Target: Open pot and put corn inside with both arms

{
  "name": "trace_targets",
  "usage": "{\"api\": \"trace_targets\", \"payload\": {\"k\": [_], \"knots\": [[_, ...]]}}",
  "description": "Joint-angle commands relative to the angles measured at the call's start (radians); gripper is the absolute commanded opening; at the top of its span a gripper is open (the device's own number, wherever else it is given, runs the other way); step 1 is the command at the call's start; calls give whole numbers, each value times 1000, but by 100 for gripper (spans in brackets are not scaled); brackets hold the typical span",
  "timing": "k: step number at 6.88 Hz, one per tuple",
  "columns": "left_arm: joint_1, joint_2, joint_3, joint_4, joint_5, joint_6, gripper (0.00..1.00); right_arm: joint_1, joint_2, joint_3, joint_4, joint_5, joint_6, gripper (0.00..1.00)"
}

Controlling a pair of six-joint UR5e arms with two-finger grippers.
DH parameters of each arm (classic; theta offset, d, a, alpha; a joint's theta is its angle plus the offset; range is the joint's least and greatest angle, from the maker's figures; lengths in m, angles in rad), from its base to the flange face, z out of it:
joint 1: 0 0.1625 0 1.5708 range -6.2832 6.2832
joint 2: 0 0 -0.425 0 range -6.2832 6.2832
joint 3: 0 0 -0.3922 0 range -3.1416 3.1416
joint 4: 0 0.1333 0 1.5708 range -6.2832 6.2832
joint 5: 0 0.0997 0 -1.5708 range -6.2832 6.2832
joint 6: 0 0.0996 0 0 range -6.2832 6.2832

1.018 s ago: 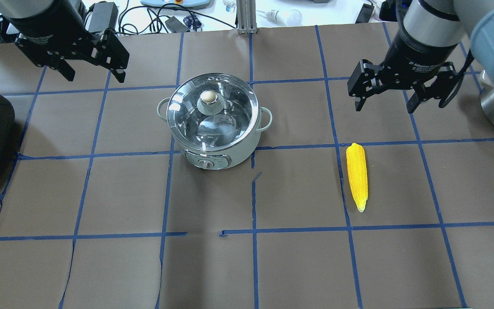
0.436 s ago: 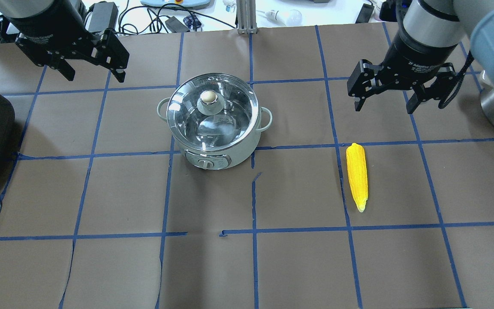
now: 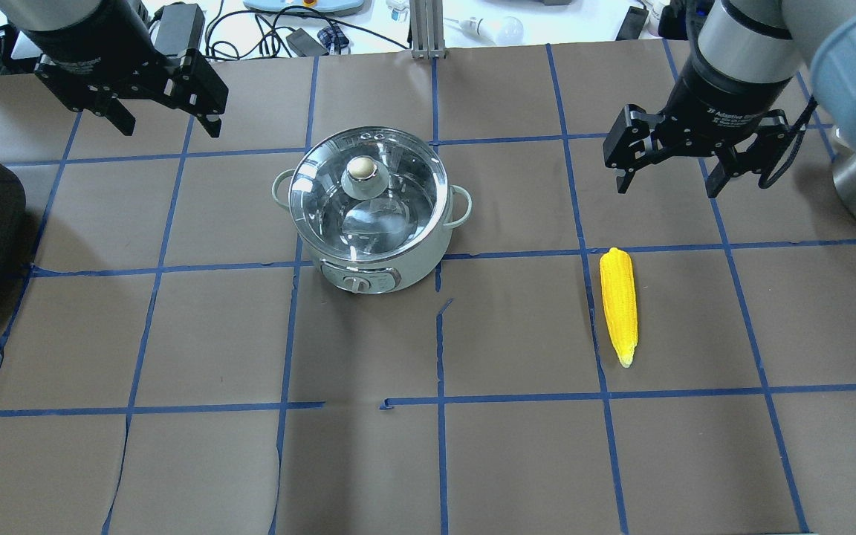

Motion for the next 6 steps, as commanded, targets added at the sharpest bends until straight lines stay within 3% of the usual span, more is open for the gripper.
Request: {"api": "trace_targets", "payload": {"k": [1,4,6], "knots": [[-92,-67,16,65,1,-95,100,-3,61,32,-35,-24,-2,100],[-189,-263,16,260,-28,-156,100,-9,149,149,-272,-60,1,100],[-234,-334,18,320,-20,-266,100,-18,169,304,-442,-71,4,100]]}}
